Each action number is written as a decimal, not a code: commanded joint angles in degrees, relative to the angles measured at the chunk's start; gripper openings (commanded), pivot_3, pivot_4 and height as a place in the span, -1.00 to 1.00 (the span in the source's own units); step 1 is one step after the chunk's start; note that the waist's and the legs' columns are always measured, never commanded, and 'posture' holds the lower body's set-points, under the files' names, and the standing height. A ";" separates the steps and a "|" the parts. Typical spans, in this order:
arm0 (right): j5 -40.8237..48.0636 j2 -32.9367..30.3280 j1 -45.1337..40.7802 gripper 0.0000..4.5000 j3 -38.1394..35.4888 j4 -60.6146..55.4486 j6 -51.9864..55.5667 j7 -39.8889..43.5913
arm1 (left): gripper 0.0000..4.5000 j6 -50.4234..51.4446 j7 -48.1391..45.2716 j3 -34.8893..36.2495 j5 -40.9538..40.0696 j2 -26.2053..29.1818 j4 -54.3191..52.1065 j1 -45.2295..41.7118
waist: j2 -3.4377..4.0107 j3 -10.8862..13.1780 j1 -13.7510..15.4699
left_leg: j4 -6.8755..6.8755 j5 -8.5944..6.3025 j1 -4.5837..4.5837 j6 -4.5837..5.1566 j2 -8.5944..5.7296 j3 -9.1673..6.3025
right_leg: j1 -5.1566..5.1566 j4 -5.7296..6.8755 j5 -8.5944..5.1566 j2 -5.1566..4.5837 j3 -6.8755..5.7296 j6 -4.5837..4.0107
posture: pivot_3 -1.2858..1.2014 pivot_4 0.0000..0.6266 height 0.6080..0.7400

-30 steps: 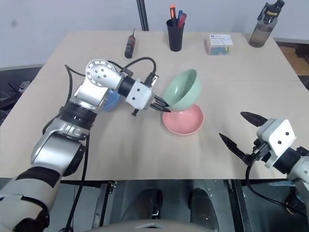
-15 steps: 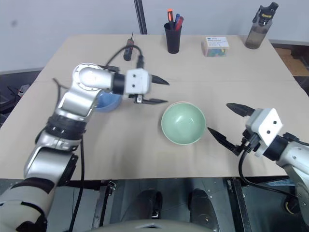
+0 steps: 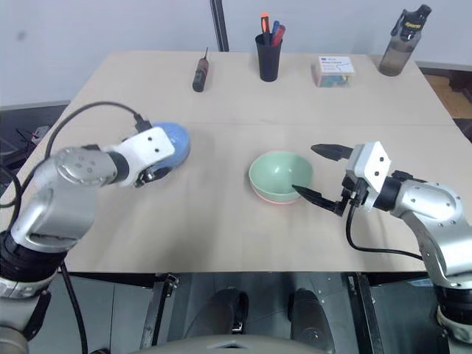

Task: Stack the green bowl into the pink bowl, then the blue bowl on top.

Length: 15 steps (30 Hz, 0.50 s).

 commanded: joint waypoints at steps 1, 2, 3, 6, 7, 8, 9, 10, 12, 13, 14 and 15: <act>-0.17 -0.28 -1.13 1.00 0.04 -0.20 -2.14 1.31 | 0.26 -1.37 5.25 -2.62 3.53 -1.88 4.46 -1.64 | 0.00 0.00 0.00 | 0.00 0.00 0.00 0.00 0.00 0.00 | 0.00 0.00 0.00 -0.01 0.01 0.00 | 0.03 -0.52 1.00; -0.07 -0.38 -1.11 1.00 -0.06 -0.29 -2.13 1.34 | 0.26 -1.84 5.96 -3.32 3.76 -2.69 5.99 -1.98 | 0.00 0.00 0.02 | 0.00 0.00 0.00 0.00 -0.01 0.01 | 0.00 0.00 0.00 -0.02 0.01 0.00 | 0.03 -0.52 1.00; 0.07 -0.51 -1.01 1.00 -0.22 -0.45 -2.10 1.35 | 0.26 -2.55 6.73 -3.99 4.20 -3.25 7.53 -2.39 | 0.00 0.00 0.02 | 0.00 0.00 0.00 0.00 -0.01 0.01 | 0.01 -0.01 0.00 -0.04 0.01 0.00 | 0.03 -0.52 1.00; -0.01 -1.14 -0.35 1.00 -0.91 -1.02 -2.13 1.28 | -0.01 -4.72 8.24 -4.97 4.70 -5.15 11.29 -4.53 | -0.03 0.01 0.01 | -0.01 0.00 -0.02 0.00 -0.03 0.02 | -0.01 -0.01 0.00 -0.06 0.01 0.00 | 0.03 -0.52 1.00; -0.02 -1.36 0.12 1.00 -1.32 -1.43 -2.02 1.08 | -0.27 -5.75 8.42 -5.41 4.78 -5.65 12.47 -5.22 | -0.03 0.02 0.01 | -0.01 0.00 -0.04 -0.01 -0.03 0.01 | -0.03 -0.01 0.00 -0.06 0.00 0.00 | 0.03 -0.52 1.00; -0.02 -1.50 0.54 1.00 -1.66 -1.82 -1.91 0.83 | -0.37 -6.77 8.54 -5.76 4.87 -5.95 13.47 -5.67 | -0.03 0.02 0.03 | -0.01 0.00 -0.04 -0.01 -0.03 0.01 | -0.03 0.00 0.00 -0.07 0.00 0.00 | 0.03 -0.52 1.00; -0.10 -1.60 0.90 1.00 -1.91 -2.13 -1.91 0.57 | -0.45 -7.48 8.64 -5.92 4.89 -6.17 14.19 -5.97 | -0.04 0.02 0.05 | -0.01 0.00 -0.04 -0.01 -0.03 0.01 | -0.04 -0.01 0.00 -0.08 0.00 0.00 | 0.03 -0.52 1.00; -0.14 -1.73 1.30 1.00 -2.15 -2.47 -1.93 0.33 | -0.64 -8.42 8.69 -5.93 4.84 -6.31 14.76 -6.27 | -0.03 0.02 0.00 | -0.01 0.00 -0.05 -0.01 -0.03 0.00 | -0.04 -0.02 0.00 -0.08 0.00 0.00 | 0.03 -0.52 1.00; -0.06 -2.00 2.22 1.00 -2.72 -3.18 -1.81 -0.24 | -0.98 -10.14 8.19 -5.51 4.32 -6.64 15.54 -7.26 | -0.03 0.02 -0.05 | -0.01 0.00 -0.04 -0.01 -0.03 0.02 | -0.04 -0.02 0.00 -0.08 0.02 0.00 | 0.03 -0.52 1.00; -0.04 -2.15 2.83 1.00 -3.09 -3.61 -1.82 -0.51 | -0.99 -10.92 7.51 -5.05 3.75 -6.72 15.55 -7.84 | -0.03 0.02 -0.05 | -0.02 0.00 -0.05 -0.01 -0.03 0.02 | -0.05 -0.01 0.00 -0.08 0.02 0.00 | 0.03 -0.52 1.00; -0.07 -2.23 3.47 1.00 -3.51 -4.03 -1.86 -0.83 | -0.99 -12.07 6.74 -4.39 2.99 -6.69 15.23 -8.40 | -0.03 0.02 -0.03 | -0.02 0.00 -0.05 -0.01 -0.03 0.02 | -0.05 -0.01 0.00 -0.09 0.02 0.00 | 0.03 -0.52 1.00; -0.08 -2.25 3.98 1.00 -3.82 -4.37 -1.88 -1.06 | -0.99 -13.03 6.00 -3.76 2.28 -6.62 14.77 -8.72 | -0.04 0.02 -0.02 | -0.02 0.00 -0.06 -0.01 -0.03 0.02 | -0.05 -0.01 0.00 -0.09 0.02 0.00 | 0.03 -0.52 1.00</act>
